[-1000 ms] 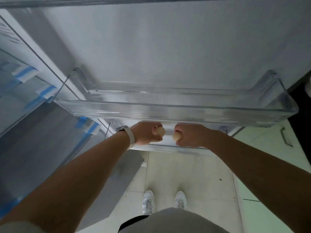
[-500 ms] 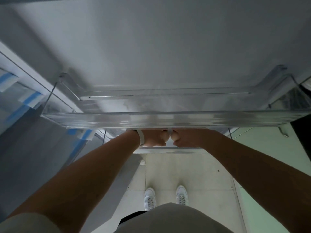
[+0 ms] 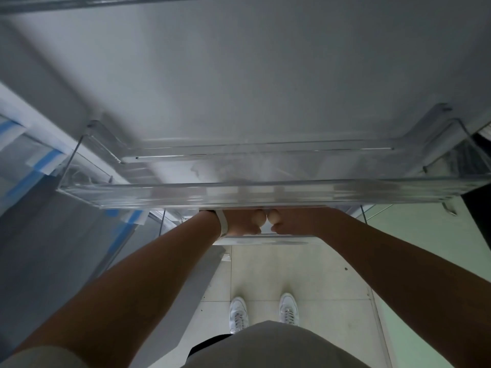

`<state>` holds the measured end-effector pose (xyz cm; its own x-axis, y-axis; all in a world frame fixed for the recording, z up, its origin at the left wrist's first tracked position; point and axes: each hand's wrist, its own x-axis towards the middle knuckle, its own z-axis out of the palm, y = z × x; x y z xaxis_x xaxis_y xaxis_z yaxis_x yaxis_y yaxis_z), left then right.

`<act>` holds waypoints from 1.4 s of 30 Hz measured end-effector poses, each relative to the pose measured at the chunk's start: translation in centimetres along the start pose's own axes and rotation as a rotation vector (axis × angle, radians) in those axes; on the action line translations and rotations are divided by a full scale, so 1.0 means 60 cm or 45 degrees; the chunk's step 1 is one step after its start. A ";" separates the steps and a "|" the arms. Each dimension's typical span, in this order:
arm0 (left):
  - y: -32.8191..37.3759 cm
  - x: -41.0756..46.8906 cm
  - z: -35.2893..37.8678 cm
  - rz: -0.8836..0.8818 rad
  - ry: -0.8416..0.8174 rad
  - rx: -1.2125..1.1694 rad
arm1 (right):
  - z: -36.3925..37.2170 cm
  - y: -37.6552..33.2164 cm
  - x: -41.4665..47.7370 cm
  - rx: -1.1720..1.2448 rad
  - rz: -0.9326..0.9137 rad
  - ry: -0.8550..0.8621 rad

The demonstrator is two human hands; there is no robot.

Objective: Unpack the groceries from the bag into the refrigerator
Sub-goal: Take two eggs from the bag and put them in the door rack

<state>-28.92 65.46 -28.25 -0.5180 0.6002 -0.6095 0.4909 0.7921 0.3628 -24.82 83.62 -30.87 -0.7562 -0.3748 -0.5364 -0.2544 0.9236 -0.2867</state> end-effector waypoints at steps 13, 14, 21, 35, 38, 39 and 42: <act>0.008 -0.083 -0.013 -0.191 0.343 -0.030 | -0.050 -0.003 -0.085 -0.063 0.089 0.035; 0.004 -0.090 -0.006 -0.150 0.408 -0.050 | -0.054 -0.011 -0.098 -0.026 0.154 0.083; -0.005 -0.123 0.034 0.196 0.731 0.060 | -0.032 -0.053 -0.157 -0.052 0.244 0.517; 0.049 -0.108 0.112 0.767 0.762 0.173 | 0.104 -0.152 -0.281 -0.049 0.641 0.665; 0.086 -0.112 0.126 0.833 0.718 0.185 | 0.133 -0.157 -0.323 -0.009 0.742 0.664; 0.100 -0.115 0.130 0.857 0.701 0.194 | 0.140 -0.159 -0.339 -0.002 0.774 0.672; 0.145 -0.129 0.146 0.902 0.658 0.243 | 0.168 -0.164 -0.389 0.015 0.849 0.739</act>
<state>-14.50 66.74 -26.55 -0.2774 0.9529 0.1225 0.8994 0.2127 0.3818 1.41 82.44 -23.51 -0.9326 0.3444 -0.1083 0.3526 0.9333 -0.0682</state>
